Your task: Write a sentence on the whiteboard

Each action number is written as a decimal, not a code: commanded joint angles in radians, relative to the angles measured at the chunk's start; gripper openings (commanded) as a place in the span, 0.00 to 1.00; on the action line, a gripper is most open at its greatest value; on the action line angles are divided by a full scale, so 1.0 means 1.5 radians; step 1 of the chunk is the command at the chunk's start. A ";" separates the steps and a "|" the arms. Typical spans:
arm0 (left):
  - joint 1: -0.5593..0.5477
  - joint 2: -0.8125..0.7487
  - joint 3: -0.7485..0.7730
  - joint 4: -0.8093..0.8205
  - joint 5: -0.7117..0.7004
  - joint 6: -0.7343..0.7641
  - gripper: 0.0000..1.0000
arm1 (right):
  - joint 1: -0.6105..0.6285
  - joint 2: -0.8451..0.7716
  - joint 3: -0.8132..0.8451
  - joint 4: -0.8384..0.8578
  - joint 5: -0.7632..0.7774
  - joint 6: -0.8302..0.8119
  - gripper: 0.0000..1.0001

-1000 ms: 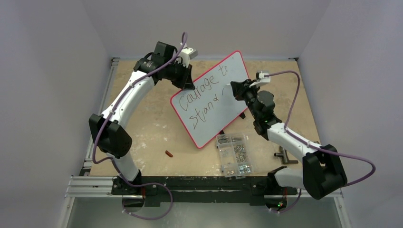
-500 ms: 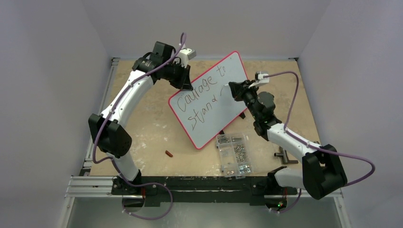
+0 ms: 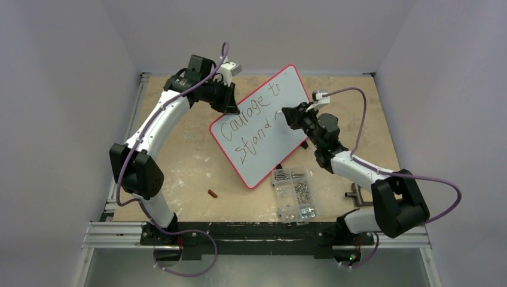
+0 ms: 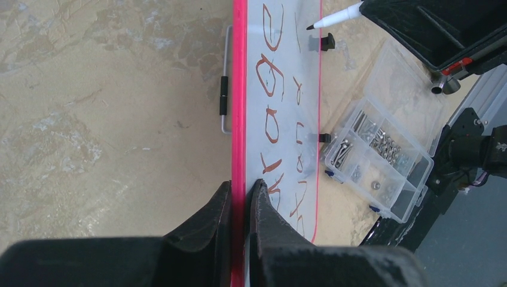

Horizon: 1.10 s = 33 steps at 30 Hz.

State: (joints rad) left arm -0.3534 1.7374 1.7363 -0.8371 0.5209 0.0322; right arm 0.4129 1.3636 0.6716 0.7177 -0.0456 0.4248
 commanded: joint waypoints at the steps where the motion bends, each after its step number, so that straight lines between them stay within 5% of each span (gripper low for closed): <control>1: 0.007 -0.011 -0.022 -0.013 -0.111 0.043 0.00 | -0.002 0.007 0.039 0.025 -0.017 -0.012 0.00; 33: 0.010 -0.017 -0.024 -0.015 -0.111 0.042 0.00 | -0.002 0.068 0.061 0.003 -0.017 -0.006 0.00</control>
State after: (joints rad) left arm -0.3450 1.7302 1.7191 -0.8284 0.5194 0.0193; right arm 0.4129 1.4666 0.7723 0.7231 -0.0959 0.4274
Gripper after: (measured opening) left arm 0.073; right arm 0.117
